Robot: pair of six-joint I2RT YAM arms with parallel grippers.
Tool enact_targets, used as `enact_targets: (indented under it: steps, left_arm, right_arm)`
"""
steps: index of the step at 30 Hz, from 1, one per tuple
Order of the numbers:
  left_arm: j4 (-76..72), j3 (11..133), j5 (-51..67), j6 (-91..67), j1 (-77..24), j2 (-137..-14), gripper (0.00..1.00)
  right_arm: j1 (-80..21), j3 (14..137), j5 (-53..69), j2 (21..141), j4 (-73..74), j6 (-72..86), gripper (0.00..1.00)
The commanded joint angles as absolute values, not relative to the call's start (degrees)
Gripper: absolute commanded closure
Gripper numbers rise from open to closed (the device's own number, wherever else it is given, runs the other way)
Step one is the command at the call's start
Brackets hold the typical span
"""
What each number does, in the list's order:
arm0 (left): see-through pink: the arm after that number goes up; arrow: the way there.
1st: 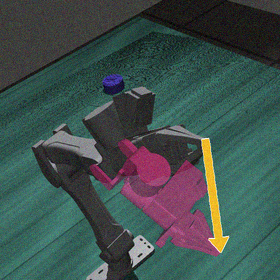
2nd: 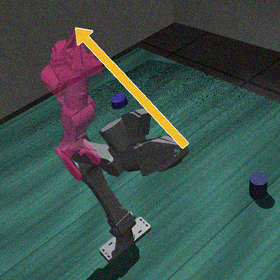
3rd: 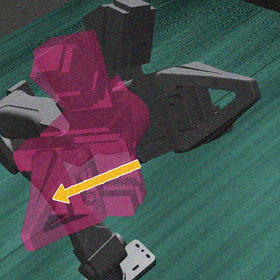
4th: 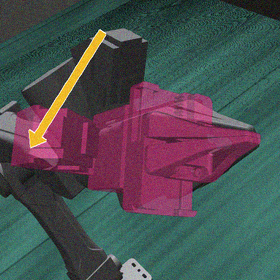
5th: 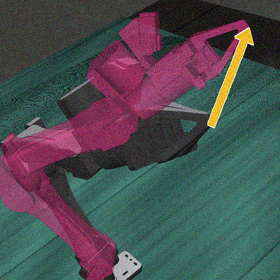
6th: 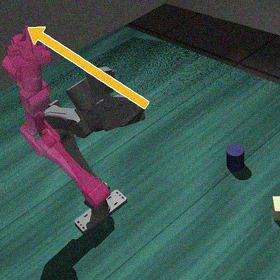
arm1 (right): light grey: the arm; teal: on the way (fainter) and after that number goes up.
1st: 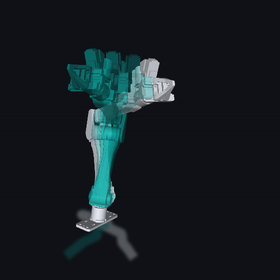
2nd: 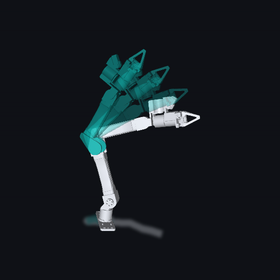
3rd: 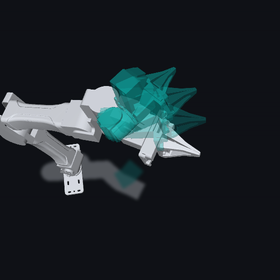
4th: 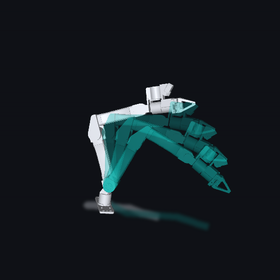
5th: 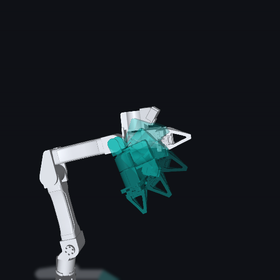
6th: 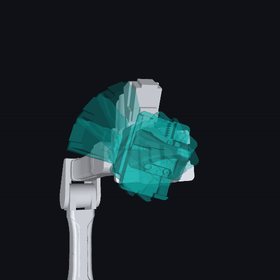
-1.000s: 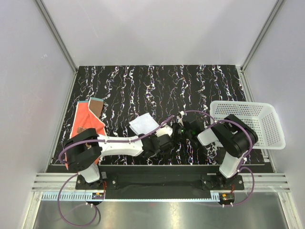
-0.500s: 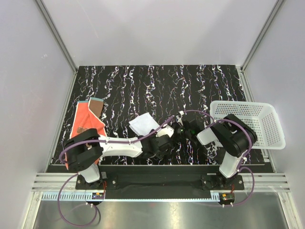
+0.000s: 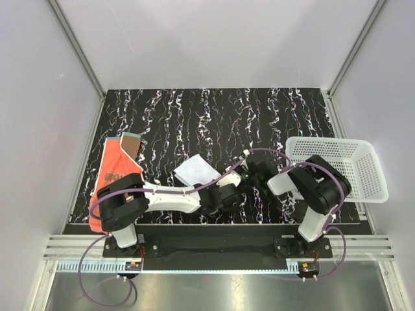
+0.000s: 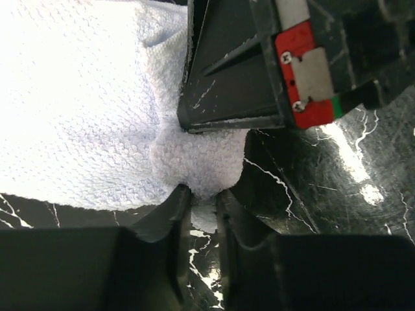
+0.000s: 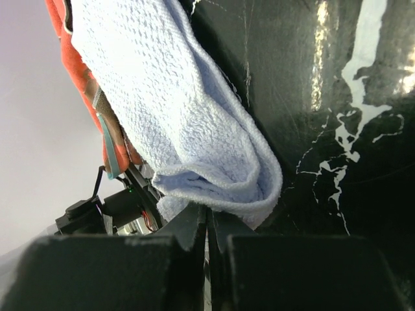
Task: Roll the towels
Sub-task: Roll the towel
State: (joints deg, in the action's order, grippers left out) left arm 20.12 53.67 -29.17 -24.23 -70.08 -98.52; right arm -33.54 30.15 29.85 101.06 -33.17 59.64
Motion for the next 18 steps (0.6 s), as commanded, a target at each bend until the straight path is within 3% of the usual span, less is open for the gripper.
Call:
enact_targets:
  steps: [1, 6, 18]
  left_arm:
    - [23.81, 51.68, -23.12, -26.37, -70.22, -103.62, 0.84]
    - [24.87, 51.94, -21.54, -27.77, -70.31, -103.89, 1.0]
    - [23.38, 47.81, -14.86, -30.59, -69.79, -97.65, 1.0]
  right_arm:
    - [-34.28, 30.32, 26.37, 101.87, -22.59, 55.64, 1.0]
    - [-34.19, 33.92, 25.23, 99.76, -15.13, 52.65, 0.97]
    - [-29.01, 39.02, 25.93, 100.81, -7.73, 46.32, 0.89]
